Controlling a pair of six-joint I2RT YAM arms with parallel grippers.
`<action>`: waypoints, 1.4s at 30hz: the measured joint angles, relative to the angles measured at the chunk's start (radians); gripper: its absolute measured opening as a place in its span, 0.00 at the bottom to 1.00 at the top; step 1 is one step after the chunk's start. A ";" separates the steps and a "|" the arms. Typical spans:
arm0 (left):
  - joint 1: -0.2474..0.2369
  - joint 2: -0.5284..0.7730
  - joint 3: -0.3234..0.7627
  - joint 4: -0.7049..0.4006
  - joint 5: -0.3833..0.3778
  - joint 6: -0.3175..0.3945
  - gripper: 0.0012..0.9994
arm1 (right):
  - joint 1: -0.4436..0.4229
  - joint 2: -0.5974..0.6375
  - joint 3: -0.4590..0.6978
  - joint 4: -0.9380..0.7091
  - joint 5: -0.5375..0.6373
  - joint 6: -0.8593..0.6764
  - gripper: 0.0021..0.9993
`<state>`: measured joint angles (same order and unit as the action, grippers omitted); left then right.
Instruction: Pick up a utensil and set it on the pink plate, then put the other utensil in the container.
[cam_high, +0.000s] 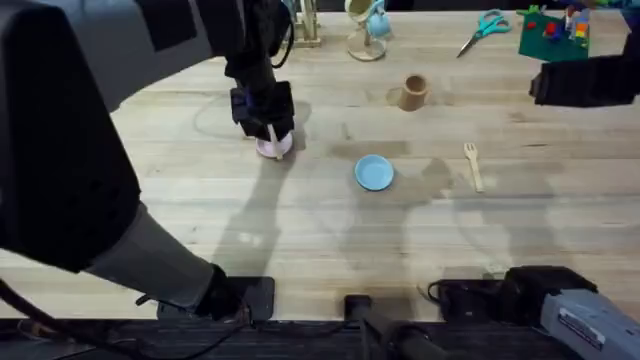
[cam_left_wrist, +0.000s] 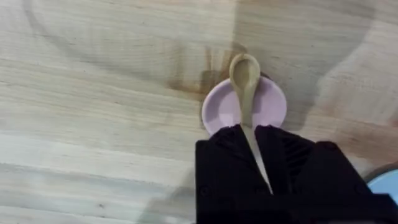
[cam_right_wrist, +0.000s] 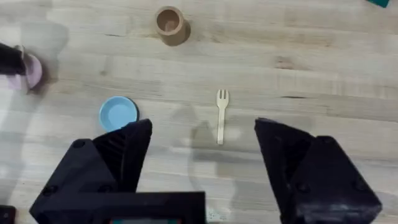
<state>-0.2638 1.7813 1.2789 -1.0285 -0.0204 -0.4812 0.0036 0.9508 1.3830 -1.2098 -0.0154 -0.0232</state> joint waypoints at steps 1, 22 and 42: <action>0.000 0.000 0.000 0.000 0.000 0.000 0.14 | 0.000 0.000 0.000 0.000 0.000 0.000 1.00; 0.000 -0.002 0.096 -0.126 0.000 0.044 0.32 | 0.000 0.000 0.000 0.000 0.000 0.000 1.00; 0.000 -0.508 0.196 -0.336 -0.002 0.159 0.99 | 0.000 0.000 0.000 0.000 0.000 0.000 1.00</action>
<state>-0.2638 1.2731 1.4746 -1.3650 -0.0223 -0.3221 0.0036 0.9508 1.3830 -1.2096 -0.0154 -0.0232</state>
